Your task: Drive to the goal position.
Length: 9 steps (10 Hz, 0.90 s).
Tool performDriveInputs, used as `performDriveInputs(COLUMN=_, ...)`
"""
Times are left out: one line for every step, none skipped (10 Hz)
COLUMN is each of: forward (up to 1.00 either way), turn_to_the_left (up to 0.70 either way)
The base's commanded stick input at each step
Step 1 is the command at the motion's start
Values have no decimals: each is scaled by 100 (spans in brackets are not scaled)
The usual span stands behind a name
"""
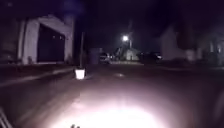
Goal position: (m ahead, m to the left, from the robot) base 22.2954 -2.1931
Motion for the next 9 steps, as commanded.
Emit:
performDriveInputs(forward=100, turn_to_the_left=-27)
performDriveInputs(forward=100, turn_to_the_left=0)
performDriveInputs(forward=100, turn_to_the_left=0)
performDriveInputs(forward=100, turn_to_the_left=0)
performDriveInputs(forward=100, turn_to_the_left=0)
performDriveInputs(forward=100, turn_to_the_left=0)
performDriveInputs(forward=100, turn_to_the_left=0)
performDriveInputs(forward=100, turn_to_the_left=0)
performDriveInputs(forward=100, turn_to_the_left=0)
